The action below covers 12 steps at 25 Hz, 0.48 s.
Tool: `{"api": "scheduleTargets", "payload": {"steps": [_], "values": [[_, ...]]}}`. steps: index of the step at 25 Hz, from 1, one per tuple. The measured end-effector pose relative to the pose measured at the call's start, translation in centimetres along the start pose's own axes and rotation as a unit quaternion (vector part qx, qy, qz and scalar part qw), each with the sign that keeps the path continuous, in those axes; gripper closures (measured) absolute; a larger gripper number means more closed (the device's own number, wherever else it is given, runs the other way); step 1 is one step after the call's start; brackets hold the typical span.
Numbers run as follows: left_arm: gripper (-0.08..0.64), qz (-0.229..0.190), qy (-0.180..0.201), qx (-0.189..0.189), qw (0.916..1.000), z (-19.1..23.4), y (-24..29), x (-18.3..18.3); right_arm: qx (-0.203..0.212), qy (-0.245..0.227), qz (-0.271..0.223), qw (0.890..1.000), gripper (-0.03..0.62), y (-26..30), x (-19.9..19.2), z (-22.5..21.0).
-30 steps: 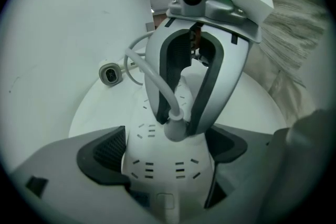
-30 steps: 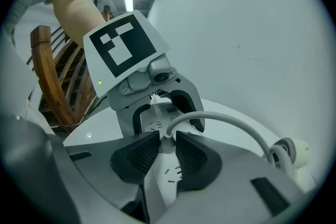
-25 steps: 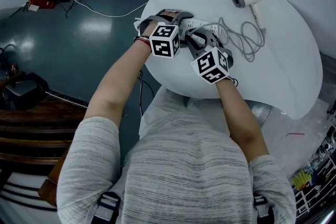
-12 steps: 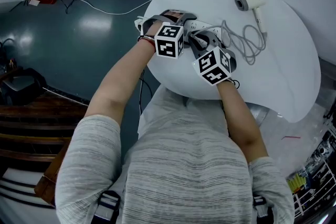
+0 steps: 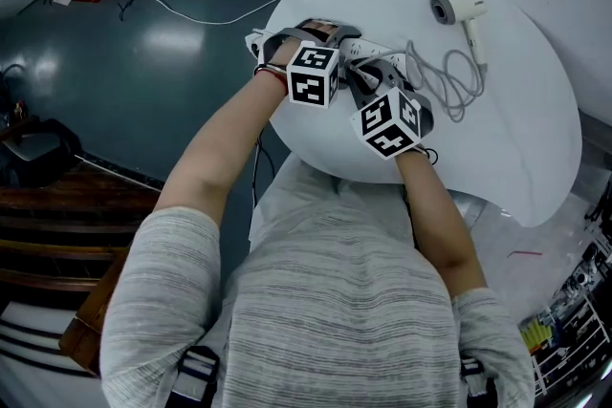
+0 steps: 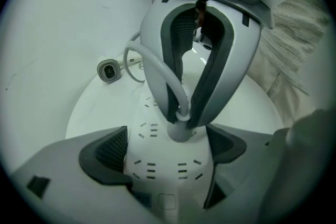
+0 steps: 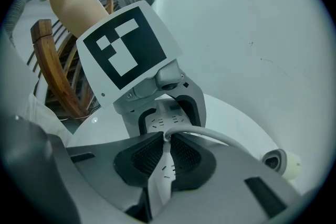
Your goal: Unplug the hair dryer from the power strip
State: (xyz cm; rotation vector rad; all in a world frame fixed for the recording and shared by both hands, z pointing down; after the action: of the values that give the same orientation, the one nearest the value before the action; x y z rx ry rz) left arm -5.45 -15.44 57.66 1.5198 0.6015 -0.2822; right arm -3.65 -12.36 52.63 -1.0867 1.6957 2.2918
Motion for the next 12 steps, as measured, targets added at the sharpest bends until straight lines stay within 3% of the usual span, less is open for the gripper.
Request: {"api": "scheduleTargets", "payload": {"steps": [7,12], "values": [[0.098,0.0,0.0,-0.001,1.0,-0.1,0.0,0.1,0.003,-0.012,0.015,1.0,0.538,-0.2,0.1,0.2],[0.098,-0.001,0.001,-0.003,1.0,0.0,-0.3,0.3,0.033,0.021,0.016,0.999,0.537,-0.1,0.2,-0.8]]}}
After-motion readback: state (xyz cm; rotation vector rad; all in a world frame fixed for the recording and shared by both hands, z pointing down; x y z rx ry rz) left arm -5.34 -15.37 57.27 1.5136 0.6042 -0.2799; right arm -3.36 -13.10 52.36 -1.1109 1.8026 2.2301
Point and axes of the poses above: the fingertips, and each gripper's own axes: y forward along the fingers, z to its left, x out of its top, the point moved 5 cm from there along -y, backward along the fingers, and after that the axes turned 6 degrees about -y, right-handed, at the moved point
